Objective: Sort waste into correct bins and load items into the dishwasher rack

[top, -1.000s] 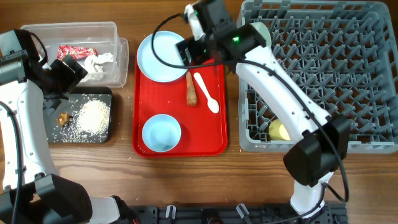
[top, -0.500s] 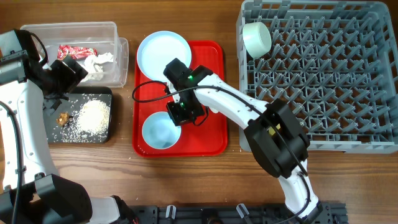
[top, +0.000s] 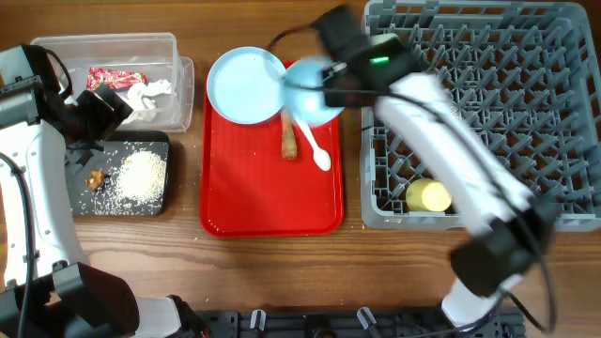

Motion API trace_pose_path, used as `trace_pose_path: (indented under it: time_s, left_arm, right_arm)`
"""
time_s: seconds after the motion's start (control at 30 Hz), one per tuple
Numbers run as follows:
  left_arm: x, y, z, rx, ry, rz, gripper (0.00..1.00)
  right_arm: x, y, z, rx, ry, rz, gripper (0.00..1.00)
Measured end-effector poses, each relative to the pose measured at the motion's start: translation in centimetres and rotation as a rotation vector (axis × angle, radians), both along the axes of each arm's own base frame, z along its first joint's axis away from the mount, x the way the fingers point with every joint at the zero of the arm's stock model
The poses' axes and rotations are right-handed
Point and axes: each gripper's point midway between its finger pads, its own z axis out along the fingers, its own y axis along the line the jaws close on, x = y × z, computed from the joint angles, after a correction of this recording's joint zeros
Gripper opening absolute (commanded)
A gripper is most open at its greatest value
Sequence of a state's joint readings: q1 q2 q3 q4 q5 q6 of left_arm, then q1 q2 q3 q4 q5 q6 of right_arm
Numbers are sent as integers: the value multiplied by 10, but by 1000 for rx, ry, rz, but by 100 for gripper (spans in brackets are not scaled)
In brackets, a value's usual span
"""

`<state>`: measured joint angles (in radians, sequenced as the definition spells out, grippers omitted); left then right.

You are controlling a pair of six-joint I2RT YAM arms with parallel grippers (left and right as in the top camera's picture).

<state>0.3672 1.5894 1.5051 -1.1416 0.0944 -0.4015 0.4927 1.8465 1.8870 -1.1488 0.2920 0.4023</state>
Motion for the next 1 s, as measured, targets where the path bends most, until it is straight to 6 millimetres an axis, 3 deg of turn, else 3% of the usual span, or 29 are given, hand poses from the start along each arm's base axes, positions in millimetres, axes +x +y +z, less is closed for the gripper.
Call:
trace_pose_path:
  time_s: [0.03, 0.07, 0.1, 0.17, 0.23, 0.33, 0.6, 0.7, 0.77, 0.87, 1.0]
  left_arm:
    - [0, 0, 0, 0, 0, 0, 100]
    - [0, 0, 0, 0, 0, 0, 100]
    - [0, 0, 0, 0, 0, 0, 100]
    - [0, 0, 0, 0, 0, 0, 100]
    - [0, 0, 0, 0, 0, -1, 100]
    - [0, 0, 0, 0, 0, 0, 100]
    - [0, 0, 0, 0, 0, -1, 100]
    - [0, 0, 0, 0, 1, 0, 100]
    - [0, 0, 0, 0, 0, 0, 100]
    - [0, 0, 0, 0, 0, -1, 100]
    - [0, 0, 0, 0, 0, 0, 100]
  right_arm:
    - [4, -48, 29, -87, -87, -129, 4]
    - [4, -89, 45, -170, -134, -243, 4]
    - [3, -104, 47, -203, -140, -290, 4]
    - [0, -130, 28, -284, -109, -363, 4]
    - [-19, -160, -2, -449, -57, -457, 4]
    - [-35, -181, -22, -594, -37, -506, 4]
    - [-3, -174, -19, -591, -151, -480, 4]
    - [21, -170, -11, -743, -206, -409, 4]
    - [28, -158, -1, -847, -231, -344, 4]
    - [25, -139, 5, -947, -207, -242, 4]
    - [18, -145, -20, -1068, -66, -150, 4]
